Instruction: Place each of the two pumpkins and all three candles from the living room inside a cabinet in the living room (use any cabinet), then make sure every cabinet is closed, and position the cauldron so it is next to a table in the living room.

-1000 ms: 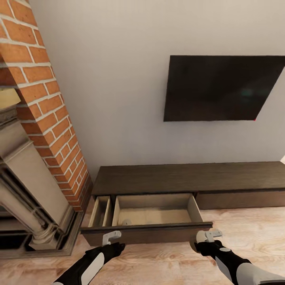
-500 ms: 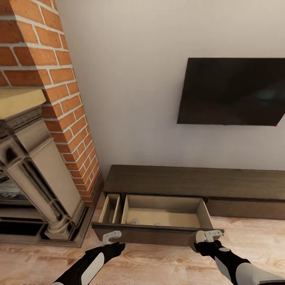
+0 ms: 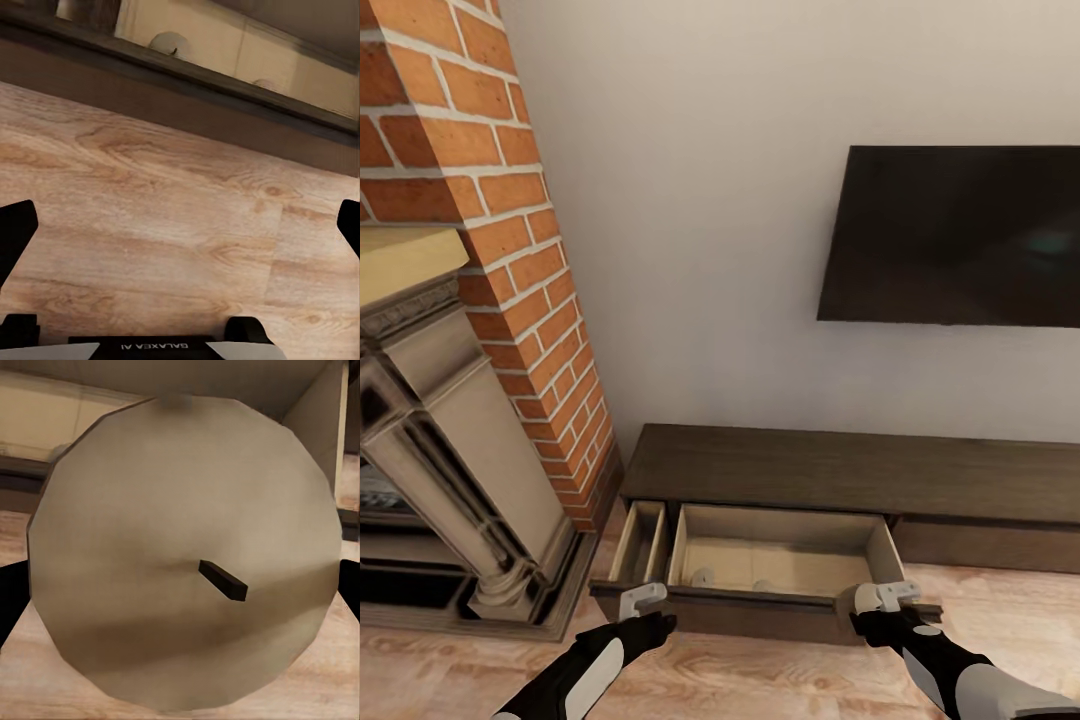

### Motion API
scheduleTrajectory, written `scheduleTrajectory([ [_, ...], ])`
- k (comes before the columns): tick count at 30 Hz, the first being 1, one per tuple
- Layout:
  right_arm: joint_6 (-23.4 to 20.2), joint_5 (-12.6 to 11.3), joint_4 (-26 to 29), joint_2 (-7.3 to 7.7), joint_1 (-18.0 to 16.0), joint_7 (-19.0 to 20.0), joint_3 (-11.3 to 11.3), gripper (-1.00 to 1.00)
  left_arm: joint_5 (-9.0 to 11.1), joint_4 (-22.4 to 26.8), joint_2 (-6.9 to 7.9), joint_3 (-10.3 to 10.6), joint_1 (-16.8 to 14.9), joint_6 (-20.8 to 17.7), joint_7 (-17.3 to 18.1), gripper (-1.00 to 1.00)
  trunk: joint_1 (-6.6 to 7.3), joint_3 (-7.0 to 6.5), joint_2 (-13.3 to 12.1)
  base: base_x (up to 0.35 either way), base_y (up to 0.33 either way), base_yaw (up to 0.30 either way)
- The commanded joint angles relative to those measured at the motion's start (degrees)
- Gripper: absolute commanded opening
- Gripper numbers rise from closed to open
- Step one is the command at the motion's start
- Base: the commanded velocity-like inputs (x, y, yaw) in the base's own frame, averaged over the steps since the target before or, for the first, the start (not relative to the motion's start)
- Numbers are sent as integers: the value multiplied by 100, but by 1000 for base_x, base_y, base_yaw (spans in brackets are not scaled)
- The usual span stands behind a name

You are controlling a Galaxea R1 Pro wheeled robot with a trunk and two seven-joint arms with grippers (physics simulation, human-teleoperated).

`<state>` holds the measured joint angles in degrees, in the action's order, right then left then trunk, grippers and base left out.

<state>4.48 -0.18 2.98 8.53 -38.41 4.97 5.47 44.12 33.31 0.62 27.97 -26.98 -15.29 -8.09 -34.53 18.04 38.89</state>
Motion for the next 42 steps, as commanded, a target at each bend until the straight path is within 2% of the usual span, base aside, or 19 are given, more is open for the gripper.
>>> scheduleTrajectory([
  [1, 0, 0, 1, 0, 0, -5, -2, -100, 0, 0, 0, 3, 0, 0, 0, 100, 0, 0, 0, 333, 0, 0],
  [23, 0, 0, -10, -6, 0, -5, -2, -100, -9, 0, 0, 21, 0, 0, 0, 100, 0, 0, 0, 324, 0, 0],
  [42, -9, 8, -86, -17, 159, -19, -2, -100, 26, -15, -26, 50, 0, 9, 8, 100, 0, 0, 0, 18, 0, 0],
])
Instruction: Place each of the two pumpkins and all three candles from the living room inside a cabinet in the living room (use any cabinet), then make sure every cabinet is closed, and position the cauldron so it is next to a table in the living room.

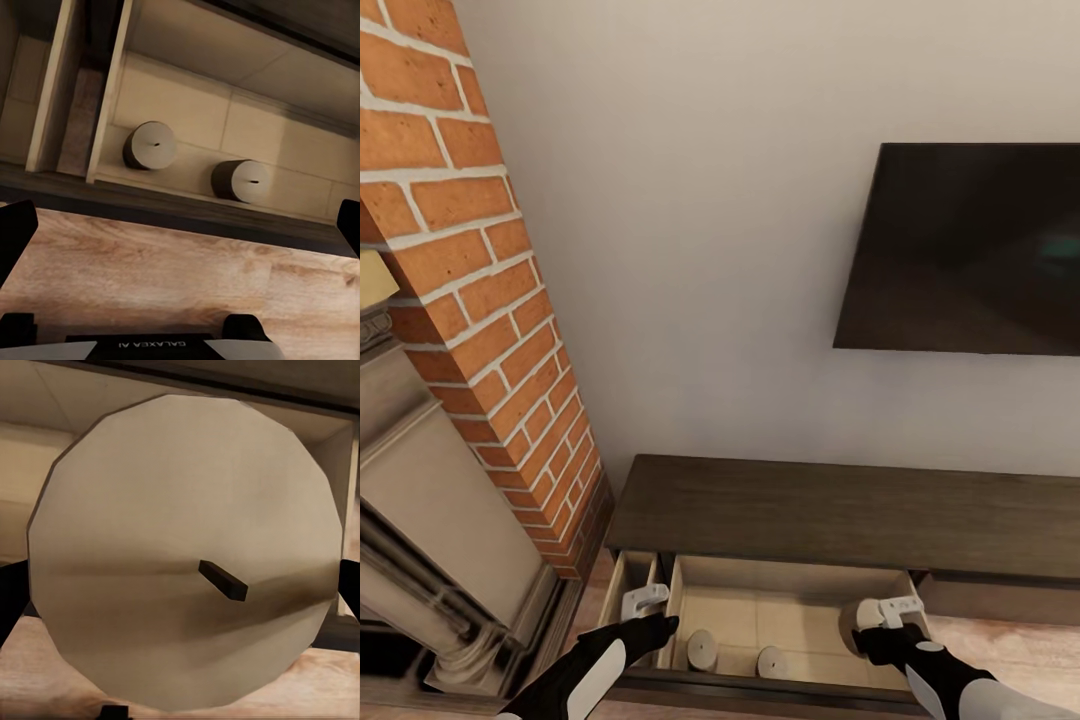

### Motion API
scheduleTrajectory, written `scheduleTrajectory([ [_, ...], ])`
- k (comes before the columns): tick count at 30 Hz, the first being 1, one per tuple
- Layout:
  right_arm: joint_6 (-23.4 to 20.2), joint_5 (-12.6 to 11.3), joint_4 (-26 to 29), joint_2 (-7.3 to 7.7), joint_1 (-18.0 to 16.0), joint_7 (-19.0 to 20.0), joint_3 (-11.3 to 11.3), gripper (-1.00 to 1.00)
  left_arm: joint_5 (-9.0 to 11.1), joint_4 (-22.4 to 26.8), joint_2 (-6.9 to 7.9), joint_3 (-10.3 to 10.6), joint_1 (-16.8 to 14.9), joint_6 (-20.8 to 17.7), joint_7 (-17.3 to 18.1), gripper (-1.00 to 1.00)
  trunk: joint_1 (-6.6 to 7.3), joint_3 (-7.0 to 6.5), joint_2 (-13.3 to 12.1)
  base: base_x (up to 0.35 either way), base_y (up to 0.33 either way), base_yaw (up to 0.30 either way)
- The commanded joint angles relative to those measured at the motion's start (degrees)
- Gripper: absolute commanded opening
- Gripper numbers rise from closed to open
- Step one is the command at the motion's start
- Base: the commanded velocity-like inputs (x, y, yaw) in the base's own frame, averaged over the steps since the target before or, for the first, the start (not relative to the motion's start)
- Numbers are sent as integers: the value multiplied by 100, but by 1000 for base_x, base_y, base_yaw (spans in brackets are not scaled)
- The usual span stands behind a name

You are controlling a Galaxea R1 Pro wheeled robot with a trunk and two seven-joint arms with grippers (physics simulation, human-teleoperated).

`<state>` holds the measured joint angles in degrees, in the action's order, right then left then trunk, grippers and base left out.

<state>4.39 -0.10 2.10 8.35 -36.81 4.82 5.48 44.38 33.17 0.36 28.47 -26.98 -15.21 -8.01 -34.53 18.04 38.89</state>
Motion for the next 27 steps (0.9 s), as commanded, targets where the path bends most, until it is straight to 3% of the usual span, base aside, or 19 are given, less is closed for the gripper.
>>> scheduleTrajectory([
  [1, 0, 1, 1, 0, 6, -4, -3, -100, 3, -9, -3, 0, 0, 0, 0, 100, 0, 0, 0, 0, 0, 0],
  [6, 0, 1, -1, 0, 44, -6, 0, -100, 8, -57, -22, 0, 0, 0, 1, 100, 0, 0, 0, 0, 0, 0],
  [22, 0, 1, 8, 8, 51, -3, 6, -100, 20, -65, -27, -34, 0, 0, -16, 100, -351, 287, 642, 0, 0, 0],
  [27, 0, 1, 9, 8, 51, -6, 6, -100, 20, -70, -39, -38, 0, -7, -24, 100, -373, 310, 682, 0, 0, 0],
])
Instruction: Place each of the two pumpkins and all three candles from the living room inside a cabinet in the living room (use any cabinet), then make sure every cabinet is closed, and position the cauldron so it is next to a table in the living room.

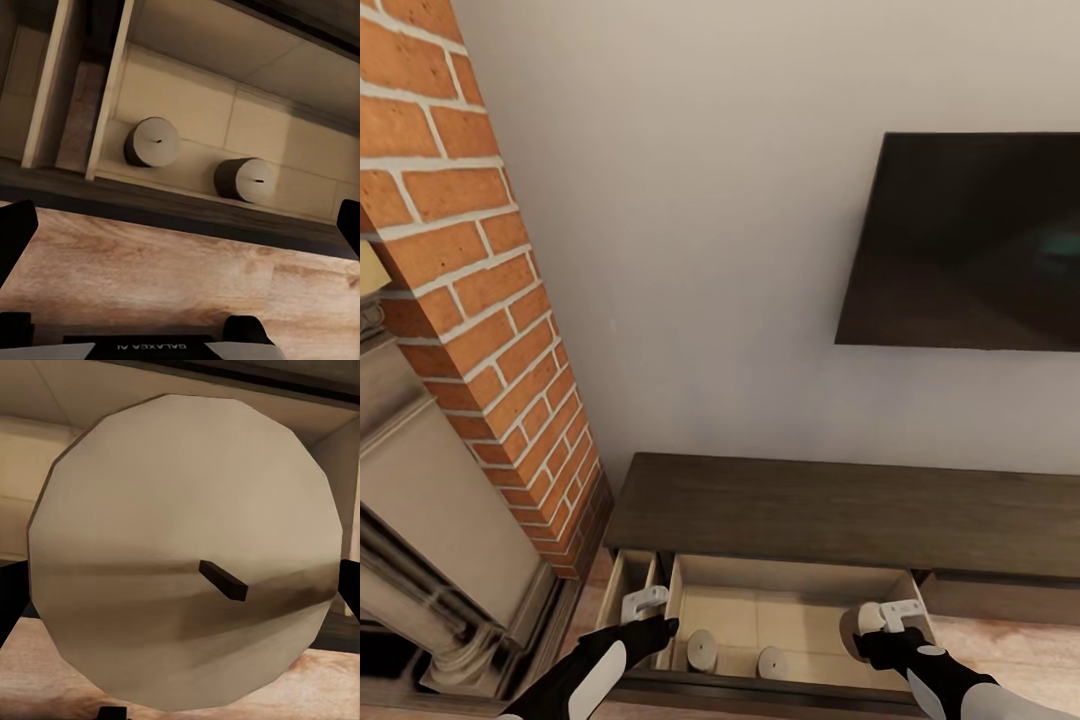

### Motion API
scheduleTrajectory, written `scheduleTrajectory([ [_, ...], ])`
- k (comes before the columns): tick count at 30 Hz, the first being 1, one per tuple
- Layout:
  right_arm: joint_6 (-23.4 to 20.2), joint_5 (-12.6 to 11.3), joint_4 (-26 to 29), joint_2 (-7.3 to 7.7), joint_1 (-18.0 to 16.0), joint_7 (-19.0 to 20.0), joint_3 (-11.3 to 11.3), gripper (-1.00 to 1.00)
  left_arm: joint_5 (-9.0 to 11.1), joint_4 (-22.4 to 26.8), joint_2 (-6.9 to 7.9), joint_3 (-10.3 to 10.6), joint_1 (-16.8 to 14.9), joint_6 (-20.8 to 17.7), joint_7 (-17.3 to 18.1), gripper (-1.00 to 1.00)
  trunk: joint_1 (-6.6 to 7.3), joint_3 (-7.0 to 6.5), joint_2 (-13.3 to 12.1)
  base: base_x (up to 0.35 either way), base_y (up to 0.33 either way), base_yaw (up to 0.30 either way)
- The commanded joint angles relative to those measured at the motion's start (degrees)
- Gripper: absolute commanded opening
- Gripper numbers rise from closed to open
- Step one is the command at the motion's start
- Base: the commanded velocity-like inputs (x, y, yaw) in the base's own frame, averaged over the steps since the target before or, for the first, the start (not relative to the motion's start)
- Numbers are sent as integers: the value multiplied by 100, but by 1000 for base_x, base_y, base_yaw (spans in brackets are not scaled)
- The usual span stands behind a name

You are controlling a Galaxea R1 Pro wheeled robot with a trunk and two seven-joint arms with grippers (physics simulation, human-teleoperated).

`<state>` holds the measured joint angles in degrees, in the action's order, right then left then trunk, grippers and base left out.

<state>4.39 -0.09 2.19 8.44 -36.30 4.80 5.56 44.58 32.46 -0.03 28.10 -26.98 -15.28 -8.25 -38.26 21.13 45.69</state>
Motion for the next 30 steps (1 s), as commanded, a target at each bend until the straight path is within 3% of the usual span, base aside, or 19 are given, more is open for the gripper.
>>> scheduleTrajectory([
  [1, 0, 0, 1, 0, 0, -5, -2, -100, 1, -14, -6, -5, 0, -1, -7, 100, -22, 24, 42, 0, 0, 0],
  [9, -8, 0, 11, 0, 0, -2, 3, -100, 17, -80, -127, -24, 0, -2, -31, 100, -198, 234, 363, 0, 0, 0],
  [18, -9, 0, 18, 0, -9, 3, 7, -100, 29, -72, -147, -39, 0, -9, -37, 100, -396, 477, 724, 0, 0, 0],
  [25, -9, 0, 20, 0, -14, 3, 7, -100, 25, -36, -102, -17, 0, -24, 19, 100, -396, 540, 724, 12, 0, 0],
  [30, -9, 0, 19, 0, -11, 3, 3, -100, 24, -30, -86, -23, 0, -48, 17, 100, -396, 585, 724, 256, 0, 0],
])
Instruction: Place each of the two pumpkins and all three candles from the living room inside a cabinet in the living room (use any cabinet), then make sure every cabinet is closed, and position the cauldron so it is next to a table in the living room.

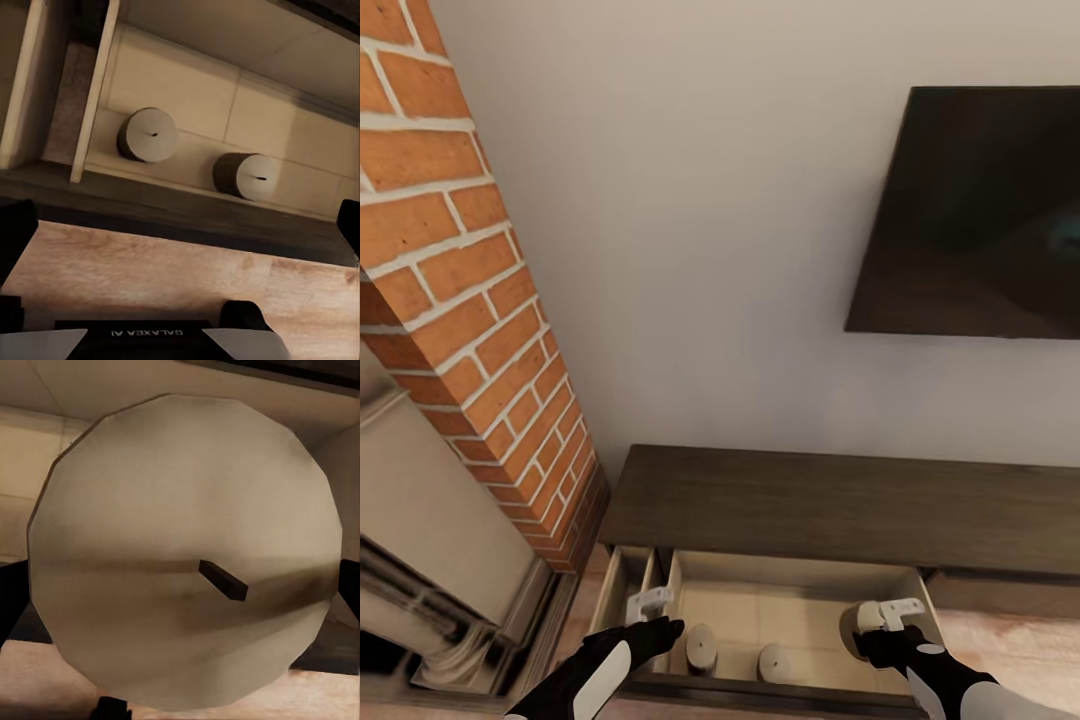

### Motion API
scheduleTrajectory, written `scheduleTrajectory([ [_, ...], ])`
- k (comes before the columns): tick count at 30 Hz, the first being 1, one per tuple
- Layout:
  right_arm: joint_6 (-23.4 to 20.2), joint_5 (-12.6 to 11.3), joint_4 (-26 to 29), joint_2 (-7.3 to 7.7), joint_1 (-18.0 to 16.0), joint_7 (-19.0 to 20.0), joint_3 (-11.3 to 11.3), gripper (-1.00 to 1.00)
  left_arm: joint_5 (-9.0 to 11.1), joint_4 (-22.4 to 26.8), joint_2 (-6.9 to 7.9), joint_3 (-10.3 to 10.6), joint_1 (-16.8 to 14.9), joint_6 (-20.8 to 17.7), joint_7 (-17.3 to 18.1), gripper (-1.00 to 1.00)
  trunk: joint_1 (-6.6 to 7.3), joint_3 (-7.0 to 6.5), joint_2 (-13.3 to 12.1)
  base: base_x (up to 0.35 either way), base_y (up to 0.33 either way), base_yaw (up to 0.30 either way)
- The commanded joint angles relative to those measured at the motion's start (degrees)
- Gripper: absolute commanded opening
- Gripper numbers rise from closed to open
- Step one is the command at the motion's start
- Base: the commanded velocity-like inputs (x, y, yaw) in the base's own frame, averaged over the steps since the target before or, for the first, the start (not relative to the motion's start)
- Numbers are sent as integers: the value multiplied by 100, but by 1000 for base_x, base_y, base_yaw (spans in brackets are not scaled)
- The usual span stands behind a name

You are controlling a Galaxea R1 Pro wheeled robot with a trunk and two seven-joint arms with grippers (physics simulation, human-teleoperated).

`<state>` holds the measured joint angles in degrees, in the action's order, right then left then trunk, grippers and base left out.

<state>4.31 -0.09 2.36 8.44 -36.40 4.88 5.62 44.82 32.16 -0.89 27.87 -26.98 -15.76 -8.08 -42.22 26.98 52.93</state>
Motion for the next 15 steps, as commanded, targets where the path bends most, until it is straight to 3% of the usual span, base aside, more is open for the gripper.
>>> scheduleTrajectory([
  [1, 0, -1, 1, -2, 0, -5, -6, -100, 0, 0, 1, 0, 0, 9, 0, 100, 0, 9, 0, 275, 0, 0],
  [15, -9, -9, -12, -26, 1, -5, -9, -100, 8, -8, -25, 8, 0, 35, -10, 100, 0, 135, 0, 31, 0, 0],
])
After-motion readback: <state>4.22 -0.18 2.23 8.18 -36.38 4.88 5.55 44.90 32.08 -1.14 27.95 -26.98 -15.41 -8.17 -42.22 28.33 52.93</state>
